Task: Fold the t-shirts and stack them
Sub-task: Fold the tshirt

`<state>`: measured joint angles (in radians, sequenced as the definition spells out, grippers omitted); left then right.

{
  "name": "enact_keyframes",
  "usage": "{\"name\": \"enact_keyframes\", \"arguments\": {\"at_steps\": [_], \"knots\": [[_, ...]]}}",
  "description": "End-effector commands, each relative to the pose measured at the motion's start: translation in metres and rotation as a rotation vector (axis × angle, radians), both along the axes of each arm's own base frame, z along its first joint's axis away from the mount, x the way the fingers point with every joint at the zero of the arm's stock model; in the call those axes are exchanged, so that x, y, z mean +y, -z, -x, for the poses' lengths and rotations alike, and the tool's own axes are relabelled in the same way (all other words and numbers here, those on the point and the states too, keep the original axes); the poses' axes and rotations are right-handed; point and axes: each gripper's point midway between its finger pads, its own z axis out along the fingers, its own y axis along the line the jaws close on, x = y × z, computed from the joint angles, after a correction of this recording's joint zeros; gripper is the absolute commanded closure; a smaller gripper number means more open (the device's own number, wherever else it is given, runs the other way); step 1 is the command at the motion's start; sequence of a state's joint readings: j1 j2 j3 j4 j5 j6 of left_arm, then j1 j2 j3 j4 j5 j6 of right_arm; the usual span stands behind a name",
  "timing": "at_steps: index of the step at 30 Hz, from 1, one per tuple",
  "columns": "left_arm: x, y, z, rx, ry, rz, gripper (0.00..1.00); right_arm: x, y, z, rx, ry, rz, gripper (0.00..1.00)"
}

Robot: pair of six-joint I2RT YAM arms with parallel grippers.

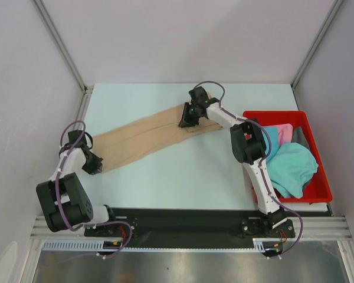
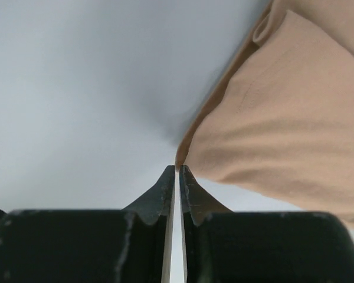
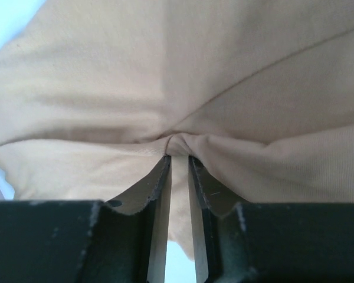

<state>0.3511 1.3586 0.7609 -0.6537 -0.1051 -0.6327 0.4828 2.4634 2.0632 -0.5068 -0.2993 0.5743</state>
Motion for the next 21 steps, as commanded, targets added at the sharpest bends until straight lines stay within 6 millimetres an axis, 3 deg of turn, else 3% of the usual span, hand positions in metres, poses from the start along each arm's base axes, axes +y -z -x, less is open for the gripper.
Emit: {"name": "enact_keyframes", "arguments": {"at_steps": [1, 6, 10, 15, 18, 20, 21], "knots": [[0.008, -0.024, -0.008, -0.047, 0.034, -0.039, 0.89, -0.005, -0.051, 0.008, -0.052, -0.024, 0.013, 0.76], [0.002, -0.004, -0.008, -0.006, 0.034, 0.009, 0.88, 0.001, -0.052, 0.033, 0.007, -0.092, 0.012, 0.76], [-0.001, 0.021, 0.006, 0.067, 0.011, 0.031, 0.88, -0.011, -0.021, 0.055, 0.075, -0.121, 0.07, 0.79], [-0.008, 0.053, 0.042, 0.195, -0.066, 0.108, 0.9, -0.039, 0.007, 0.06, 0.085, -0.097, 0.165, 0.81], [-0.012, 0.054, 0.05, 0.216, -0.092, 0.121, 0.9, -0.048, 0.018, 0.063, 0.094, -0.091, 0.2, 0.81], [-0.013, 0.045, 0.047, 0.191, -0.12, 0.126, 0.9, -0.049, 0.01, 0.062, 0.09, -0.091, 0.198, 0.79], [-0.012, 0.038, 0.043, 0.166, -0.119, 0.119, 0.9, -0.047, -0.009, 0.059, 0.066, -0.089, 0.181, 0.78]]}}
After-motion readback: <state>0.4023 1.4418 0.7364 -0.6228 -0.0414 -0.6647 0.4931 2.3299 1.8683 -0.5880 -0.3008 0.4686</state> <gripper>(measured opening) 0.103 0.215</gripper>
